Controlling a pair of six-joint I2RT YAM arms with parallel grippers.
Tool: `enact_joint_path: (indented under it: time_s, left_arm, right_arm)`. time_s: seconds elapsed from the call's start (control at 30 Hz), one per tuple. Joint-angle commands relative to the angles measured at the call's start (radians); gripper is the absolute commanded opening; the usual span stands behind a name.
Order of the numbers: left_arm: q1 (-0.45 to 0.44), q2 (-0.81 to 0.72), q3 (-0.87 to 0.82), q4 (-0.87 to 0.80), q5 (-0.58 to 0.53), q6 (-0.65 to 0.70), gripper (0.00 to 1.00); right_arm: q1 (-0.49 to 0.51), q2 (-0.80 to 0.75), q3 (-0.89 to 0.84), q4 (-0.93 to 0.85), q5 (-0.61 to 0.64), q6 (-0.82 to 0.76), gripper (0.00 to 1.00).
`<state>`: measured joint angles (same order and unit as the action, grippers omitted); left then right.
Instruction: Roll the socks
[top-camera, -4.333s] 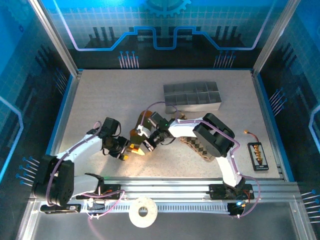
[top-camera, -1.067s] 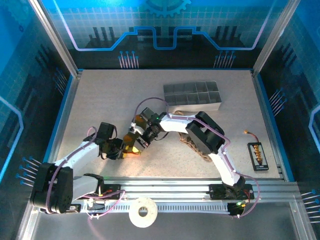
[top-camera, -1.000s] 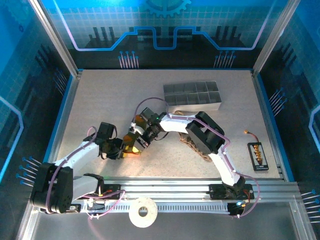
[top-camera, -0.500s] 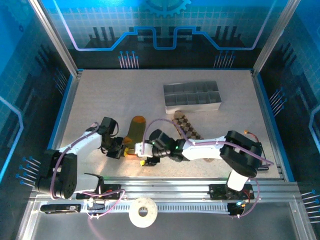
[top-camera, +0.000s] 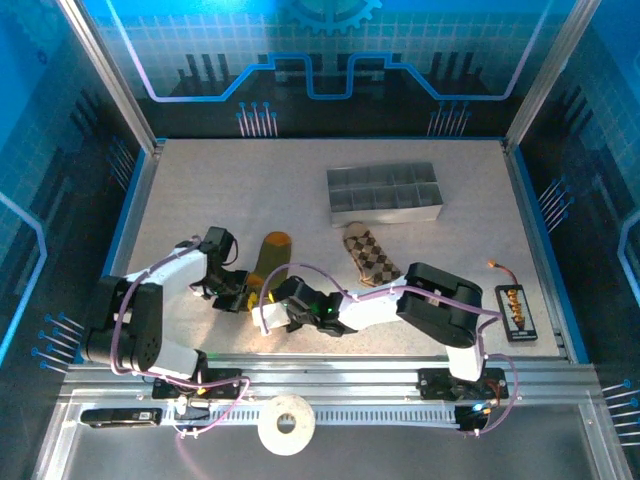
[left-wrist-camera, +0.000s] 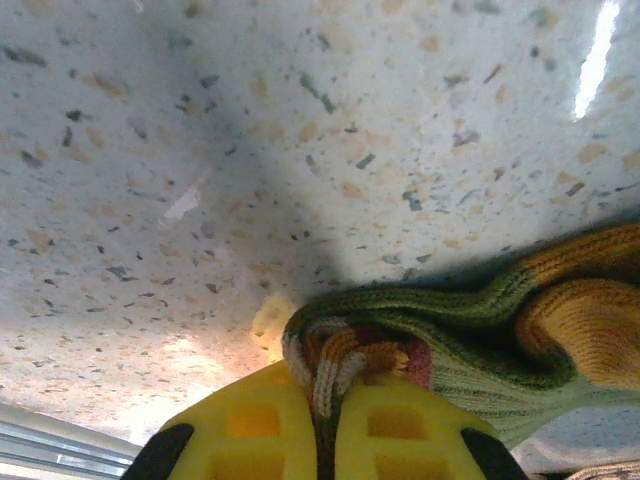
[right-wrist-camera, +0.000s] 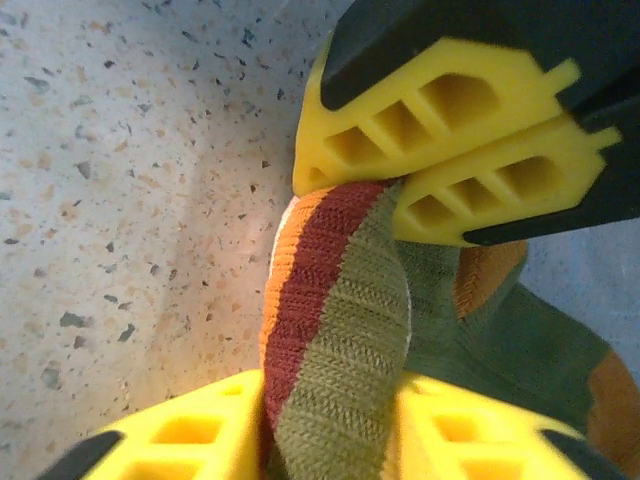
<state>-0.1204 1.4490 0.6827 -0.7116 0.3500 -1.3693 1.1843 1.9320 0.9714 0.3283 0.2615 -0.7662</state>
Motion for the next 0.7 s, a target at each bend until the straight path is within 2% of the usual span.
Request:
enact_joint_path:
  time_s: [0.0,0.1,0.13,0.2,0.23,0.27,0.3,0.37,0.5,0.67]
  left_arm:
    - [0.003,0.047,-0.053,-0.105,-0.075,0.018,0.00]
    - [0.004,0.017,-0.054,-0.087,-0.067,0.021,0.00]
    - [0.004,-0.004,-0.047,-0.089,-0.073,0.022,0.04]
    - [0.004,-0.053,-0.029,-0.106,-0.085,0.020,0.24]
    - [0.006,-0.084,-0.020,-0.115,-0.092,0.017,0.37]
    - [0.006,-0.115,-0.012,-0.125,-0.098,0.010,0.54]
    - [0.009,-0.142,-0.008,-0.132,-0.101,0.004,0.65]
    - [0.022,-0.193,-0.015,-0.131,-0.092,-0.013,0.76]
    - [0.051,-0.265,-0.032,-0.150,-0.085,-0.038,0.81]
    - [0.080,-0.362,-0.073,-0.142,-0.094,-0.077,0.79]
  right_arm:
    - [-0.006,0.036,0.045,-0.016,0.012,0.025,0.25]
    - [-0.026,0.051,0.086,-0.123,-0.054,0.077,0.14]
    - [-0.035,0.055,0.103,-0.167,-0.088,0.099,0.11]
    - [-0.054,0.063,0.137,-0.245,-0.151,0.150,0.05]
    - [-0.068,0.068,0.156,-0.287,-0.195,0.183,0.04]
    - [-0.082,0.076,0.178,-0.336,-0.245,0.212,0.02]
    - [-0.092,0.084,0.197,-0.376,-0.283,0.235,0.00]
    - [-0.114,0.106,0.230,-0.446,-0.363,0.272,0.00]
    - [-0.137,0.133,0.276,-0.514,-0.461,0.318,0.00]
    - [-0.177,0.180,0.360,-0.601,-0.566,0.389,0.00]
